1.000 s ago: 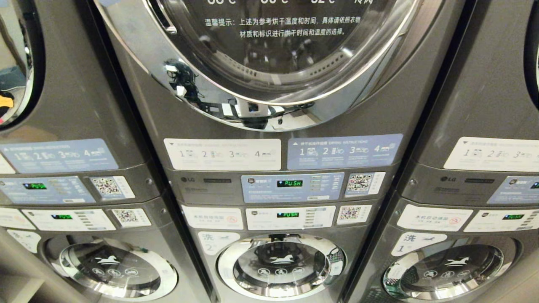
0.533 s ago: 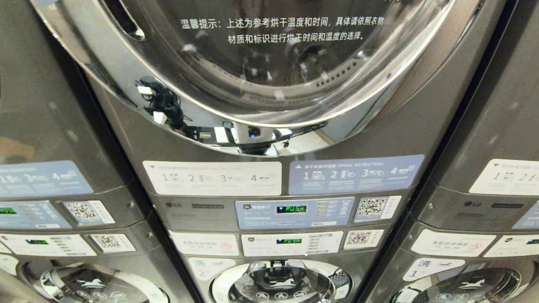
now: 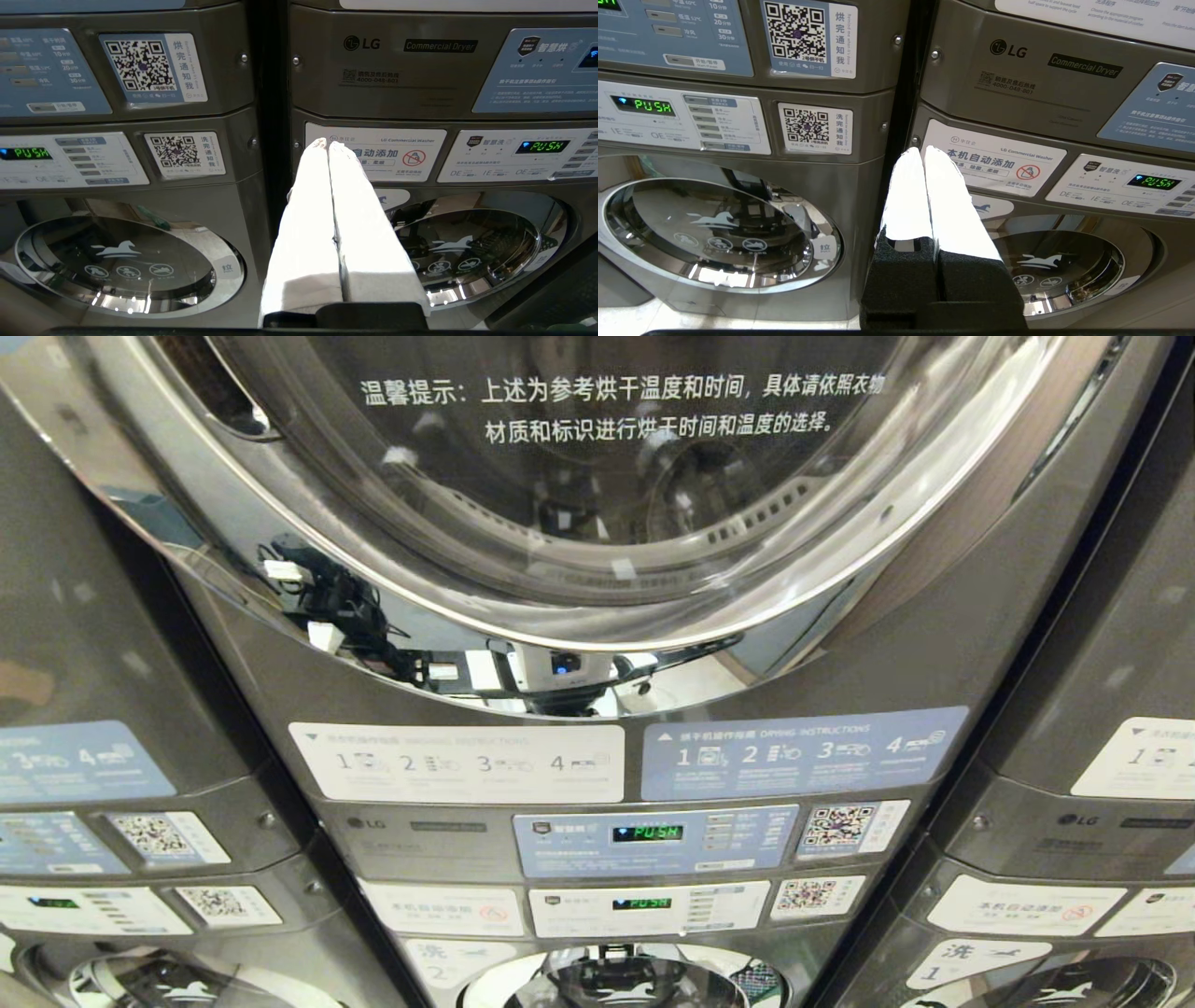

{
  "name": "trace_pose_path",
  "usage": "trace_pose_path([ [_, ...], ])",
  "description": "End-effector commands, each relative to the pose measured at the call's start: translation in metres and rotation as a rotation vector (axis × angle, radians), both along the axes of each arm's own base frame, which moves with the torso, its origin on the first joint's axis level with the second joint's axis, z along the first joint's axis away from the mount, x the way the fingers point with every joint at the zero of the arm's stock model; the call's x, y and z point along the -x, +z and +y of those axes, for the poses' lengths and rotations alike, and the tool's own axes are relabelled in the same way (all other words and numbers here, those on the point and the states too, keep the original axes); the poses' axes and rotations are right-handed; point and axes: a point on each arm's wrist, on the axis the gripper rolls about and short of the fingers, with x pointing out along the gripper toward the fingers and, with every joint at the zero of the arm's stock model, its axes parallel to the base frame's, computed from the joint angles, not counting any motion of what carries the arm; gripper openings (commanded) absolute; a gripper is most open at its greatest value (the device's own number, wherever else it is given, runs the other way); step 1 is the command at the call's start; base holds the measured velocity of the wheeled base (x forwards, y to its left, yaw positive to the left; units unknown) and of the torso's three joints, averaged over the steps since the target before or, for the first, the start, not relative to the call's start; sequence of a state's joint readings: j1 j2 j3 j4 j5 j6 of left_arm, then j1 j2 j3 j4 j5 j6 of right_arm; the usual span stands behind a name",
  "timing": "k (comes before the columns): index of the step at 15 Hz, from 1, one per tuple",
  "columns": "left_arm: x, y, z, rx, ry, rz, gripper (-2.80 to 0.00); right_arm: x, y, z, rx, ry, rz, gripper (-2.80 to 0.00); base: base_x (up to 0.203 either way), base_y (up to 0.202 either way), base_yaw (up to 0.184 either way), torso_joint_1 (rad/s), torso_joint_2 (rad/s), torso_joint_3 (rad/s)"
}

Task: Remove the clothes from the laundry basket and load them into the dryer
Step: Close the dryer

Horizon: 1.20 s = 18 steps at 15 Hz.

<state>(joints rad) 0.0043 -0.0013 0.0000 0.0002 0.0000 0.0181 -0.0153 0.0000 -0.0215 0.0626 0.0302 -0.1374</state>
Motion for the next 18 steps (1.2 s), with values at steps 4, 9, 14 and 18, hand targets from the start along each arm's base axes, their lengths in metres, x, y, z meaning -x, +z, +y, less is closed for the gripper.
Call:
trace_pose_path([
  [4, 0.021, 0.062, -0.005, -0.116, -0.194, -0.215, -2.80, 0.000, 0.000, 0.000, -0.004, 0.000, 0.002, -2.80, 0.000, 0.000, 0.000, 0.000, 0.00, 0.000],
  [9, -0.019, 0.191, -0.011, -0.167, -0.498, -0.213, -2.80, 0.000, 0.000, 0.000, -0.004, 0.000, 0.003, -2.80, 0.000, 0.000, 0.000, 0.000, 0.00, 0.000],
  [14, -0.065, 0.289, -0.016, -0.201, -0.662, -0.320, -2.80, 0.000, 0.000, 0.000, -0.004, 0.000, 0.003, -2.80, 0.000, 0.000, 0.000, 0.000, 0.00, 0.000],
  [18, -0.068, 0.305, -0.022, -0.185, -0.801, -0.356, -2.80, 0.000, 0.000, 0.000, -0.004, 0.000, 0.003, -2.80, 0.000, 0.000, 0.000, 0.000, 0.00, 0.000],
])
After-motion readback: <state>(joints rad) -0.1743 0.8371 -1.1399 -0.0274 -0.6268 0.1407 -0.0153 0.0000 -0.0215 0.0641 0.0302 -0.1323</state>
